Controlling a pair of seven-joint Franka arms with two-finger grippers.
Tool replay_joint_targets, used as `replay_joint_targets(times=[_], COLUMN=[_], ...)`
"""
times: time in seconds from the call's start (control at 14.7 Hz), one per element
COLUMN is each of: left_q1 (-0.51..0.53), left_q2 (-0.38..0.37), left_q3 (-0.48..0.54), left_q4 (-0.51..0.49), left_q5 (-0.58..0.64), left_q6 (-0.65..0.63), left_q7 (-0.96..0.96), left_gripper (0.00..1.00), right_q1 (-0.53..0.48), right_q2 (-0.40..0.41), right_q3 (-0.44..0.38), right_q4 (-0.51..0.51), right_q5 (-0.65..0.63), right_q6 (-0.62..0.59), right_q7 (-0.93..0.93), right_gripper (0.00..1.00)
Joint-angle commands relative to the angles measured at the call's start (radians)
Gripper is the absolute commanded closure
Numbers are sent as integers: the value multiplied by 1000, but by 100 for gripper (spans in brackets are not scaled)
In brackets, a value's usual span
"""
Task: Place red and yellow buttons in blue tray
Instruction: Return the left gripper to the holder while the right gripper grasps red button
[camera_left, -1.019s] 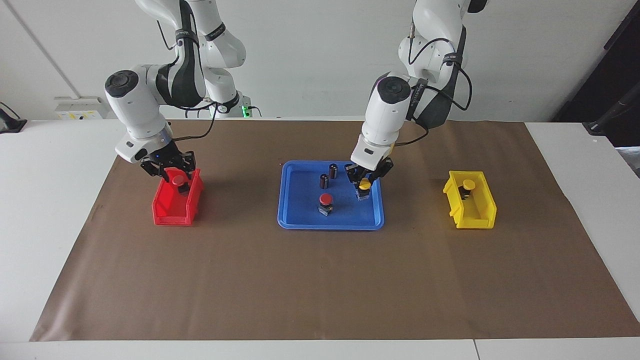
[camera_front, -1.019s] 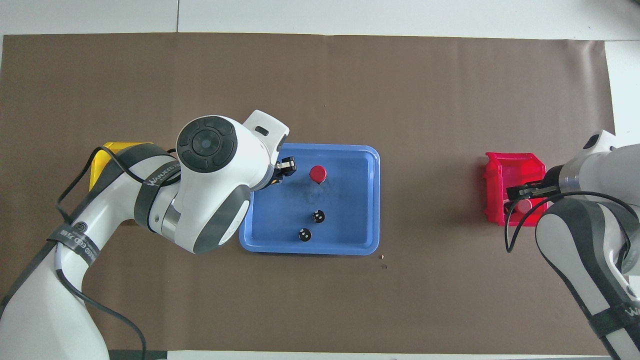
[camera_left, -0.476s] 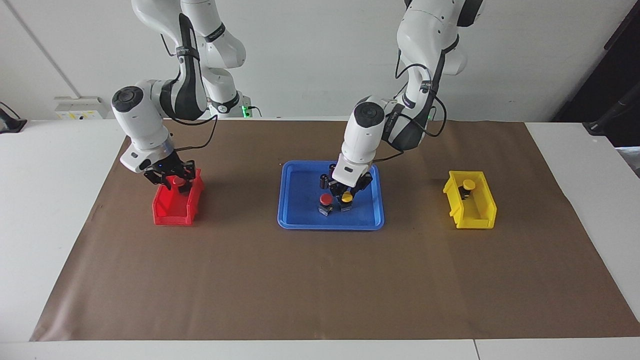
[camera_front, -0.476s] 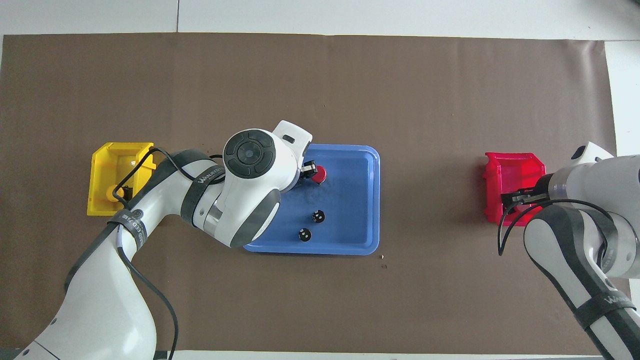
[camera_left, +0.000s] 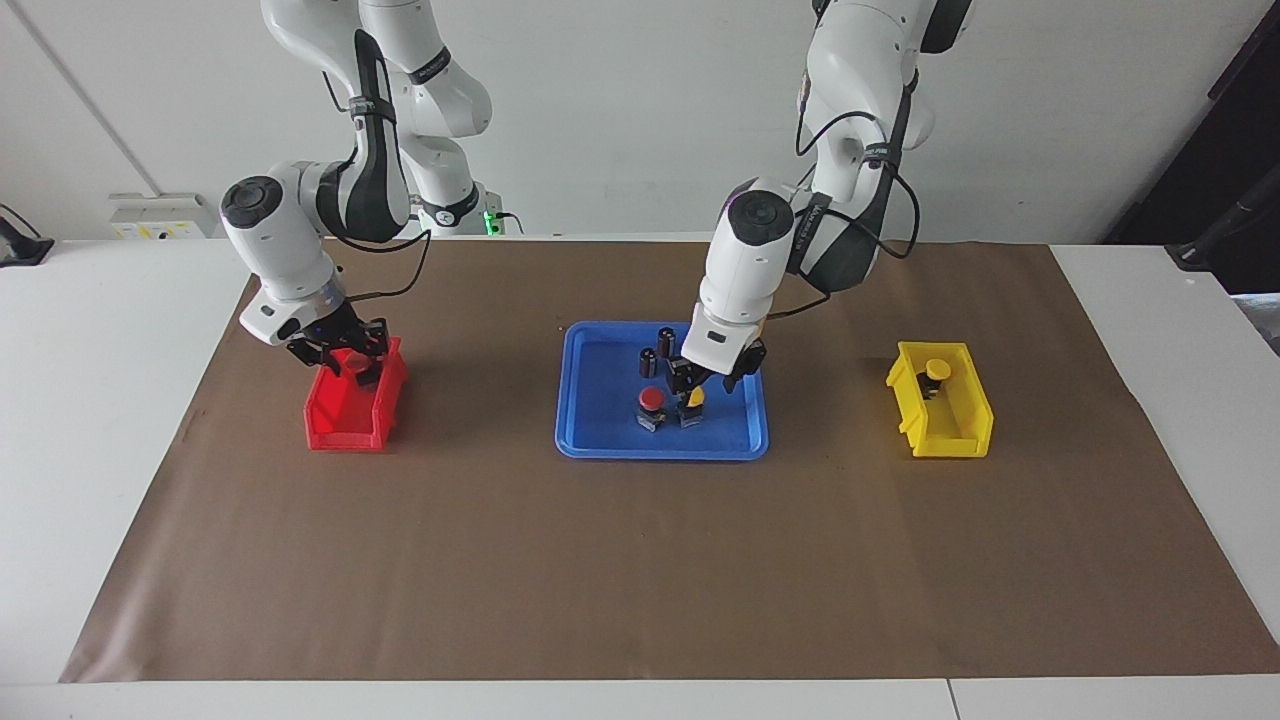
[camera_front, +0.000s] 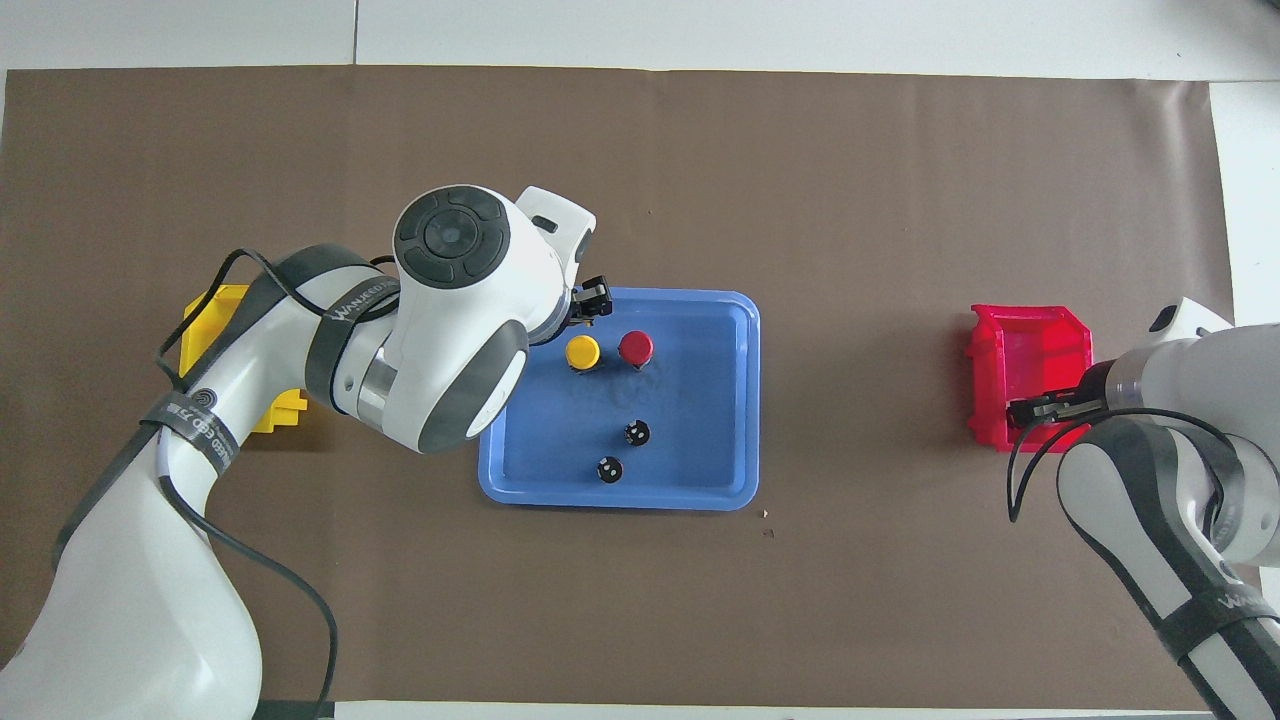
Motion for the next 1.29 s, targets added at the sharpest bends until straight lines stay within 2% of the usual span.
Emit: replay_joint_targets(times=[0.0, 0.07, 0.14, 0.27, 0.48, 0.54, 0.68, 0.75, 0.82, 0.95, 1.02, 1.09, 1.22], left_q1=[95, 150, 197, 279, 419, 445, 493, 493, 493, 498, 507, 548, 576], left_q2=[-56, -76, -93, -154, -245, -271, -299, -314, -357, -428, -445, -445, -440], left_q3=[16, 16, 16, 23, 23, 23, 26, 23, 23, 23, 23, 23, 23], left_q4=[76, 93, 108, 105, 108, 107, 107, 92, 2, -176, -238, -273, -355], left_q5=[-4, -4, -2, 22, 27, 25, 19, 19, 19, 19, 18, 19, 19], left_q6=[-186, -231, -272, -355, -466, -490, -527, -531, -494, -283, -233, -177, -71], left_q7=[207, 291, 359, 509, 730, 773, 844, 853, 846, 832, 827, 835, 830], left_gripper=[16, 4, 0, 0, 0, 0, 0, 0, 0, 4, 10, 21, 25], right_q1=[-20, -20, -20, -10, -9, -9, -4, 11, 41, 126, 202, 274, 420], right_q2=[-34, -36, -36, -36, -31, -25, 16, 54, 94, 177, 197, 205, 243], right_q3=[13, 12, 13, 13, 13, 13, 15, 20, 20, 24, 24, 24, 26], right_q4=[-41, -42, -41, -41, -27, -1, 151, 283, 412, 613, 652, 652, 645], right_q5=[19, 19, 19, 19, 19, 19, 19, 19, 19, 19, 19, 21, 28], right_q6=[17, 16, 14, 14, 5, -16, -172, -301, -408, -544, -538, -484, -368], right_q7=[-31, -31, -30, -24, -28, -30, -28, -22, 1, 167, 299, 429, 663], right_gripper=[36, 37, 38, 43, 73, 79, 81, 81, 81, 81, 81, 81, 81])
